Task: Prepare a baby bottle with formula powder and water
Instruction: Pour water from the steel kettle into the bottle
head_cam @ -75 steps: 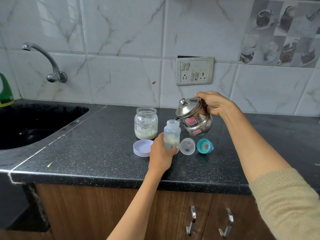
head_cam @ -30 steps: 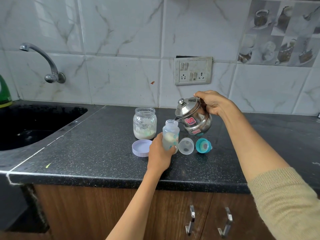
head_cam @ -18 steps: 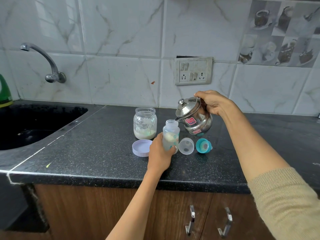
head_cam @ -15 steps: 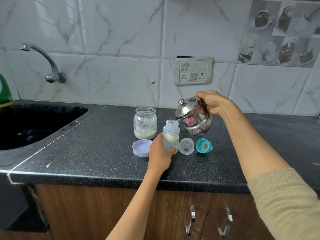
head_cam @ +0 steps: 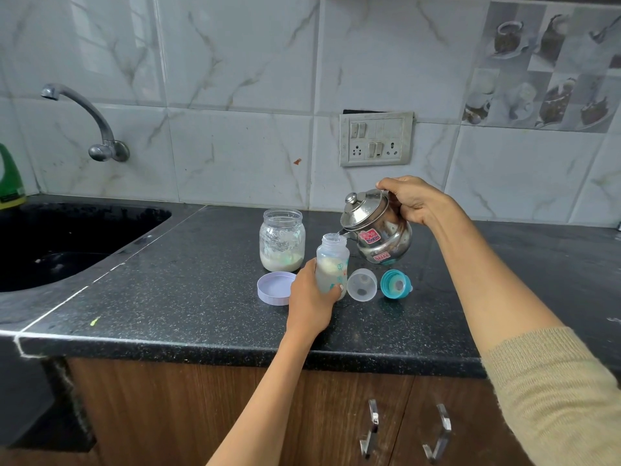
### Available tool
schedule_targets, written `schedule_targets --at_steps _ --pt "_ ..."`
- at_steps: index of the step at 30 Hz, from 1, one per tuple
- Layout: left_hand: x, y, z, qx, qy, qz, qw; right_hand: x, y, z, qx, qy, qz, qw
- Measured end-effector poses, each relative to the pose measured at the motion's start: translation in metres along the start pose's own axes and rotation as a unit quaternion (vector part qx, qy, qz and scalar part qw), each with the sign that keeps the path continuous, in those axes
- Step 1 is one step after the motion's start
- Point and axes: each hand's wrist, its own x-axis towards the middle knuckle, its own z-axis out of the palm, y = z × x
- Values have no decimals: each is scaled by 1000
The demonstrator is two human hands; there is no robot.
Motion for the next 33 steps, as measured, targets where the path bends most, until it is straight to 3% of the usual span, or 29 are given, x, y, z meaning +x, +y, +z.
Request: schedule_targets --at_steps 33 --pt "0 0 0 -3 -3 1 1000 -4 -4 1 -3 4 3 1000"
